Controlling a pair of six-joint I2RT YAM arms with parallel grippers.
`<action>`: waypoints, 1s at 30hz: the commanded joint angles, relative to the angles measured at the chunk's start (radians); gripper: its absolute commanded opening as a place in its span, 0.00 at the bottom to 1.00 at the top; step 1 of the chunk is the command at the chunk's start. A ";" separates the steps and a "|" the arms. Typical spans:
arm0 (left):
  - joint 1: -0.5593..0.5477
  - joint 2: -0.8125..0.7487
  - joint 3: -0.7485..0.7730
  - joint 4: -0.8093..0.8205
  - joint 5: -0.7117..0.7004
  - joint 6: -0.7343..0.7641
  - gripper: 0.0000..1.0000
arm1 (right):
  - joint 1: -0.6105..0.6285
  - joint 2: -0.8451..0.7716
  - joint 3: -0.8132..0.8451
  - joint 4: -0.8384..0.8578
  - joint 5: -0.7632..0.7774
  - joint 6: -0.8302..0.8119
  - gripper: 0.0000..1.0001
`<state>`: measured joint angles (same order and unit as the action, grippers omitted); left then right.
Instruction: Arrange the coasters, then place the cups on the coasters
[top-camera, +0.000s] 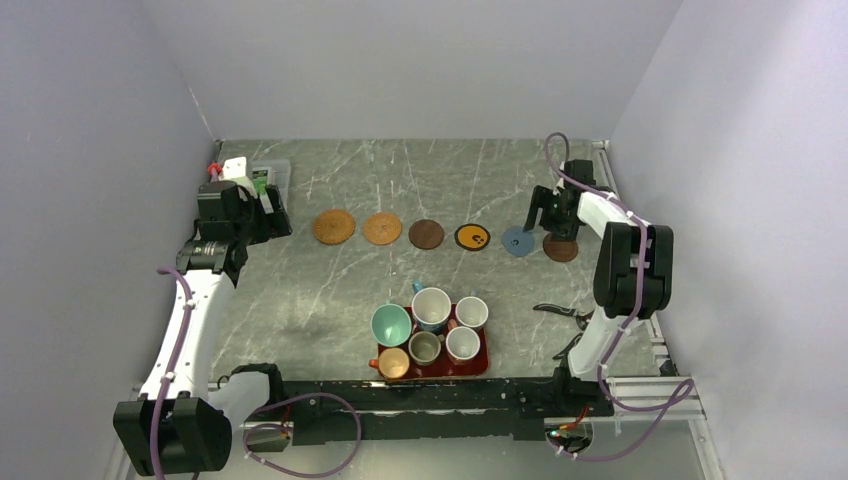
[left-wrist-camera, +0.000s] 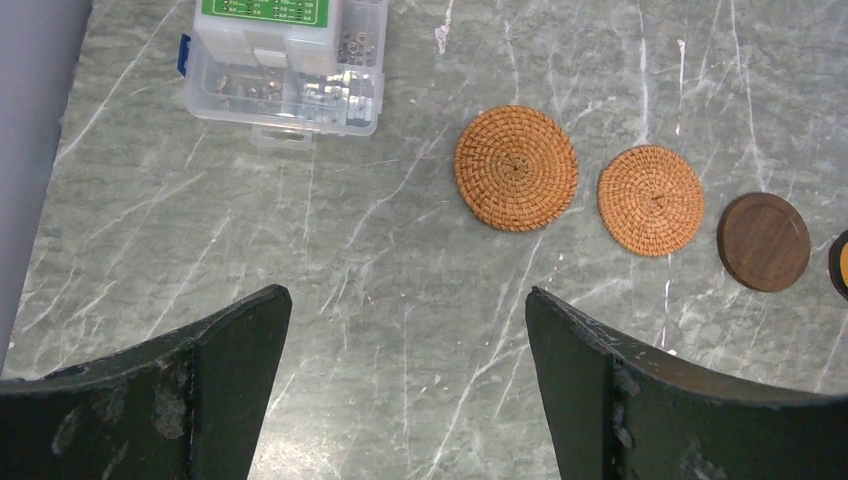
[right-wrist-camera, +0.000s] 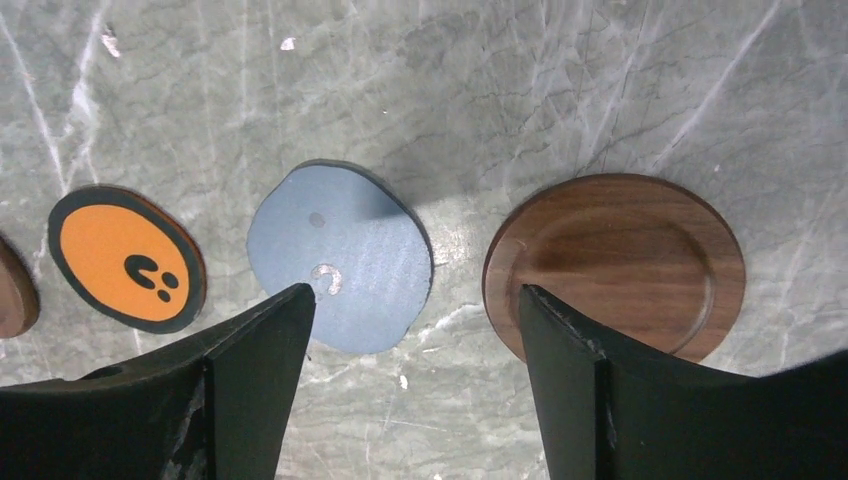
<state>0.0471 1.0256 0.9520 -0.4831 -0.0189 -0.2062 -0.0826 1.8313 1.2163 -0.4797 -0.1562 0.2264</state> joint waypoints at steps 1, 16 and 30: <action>0.004 -0.018 0.017 0.030 0.065 0.010 0.94 | 0.012 -0.109 0.056 -0.041 0.021 -0.022 0.82; -0.004 0.000 0.000 0.074 0.226 0.041 0.94 | 0.359 -0.384 -0.006 -0.194 -0.013 -0.062 0.82; -0.004 0.007 0.004 0.070 0.224 0.039 0.94 | 0.739 -0.435 -0.057 -0.249 -0.114 -0.167 0.74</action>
<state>0.0460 1.0321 0.9520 -0.4511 0.1947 -0.1772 0.6033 1.4052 1.1580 -0.7208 -0.2478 0.0910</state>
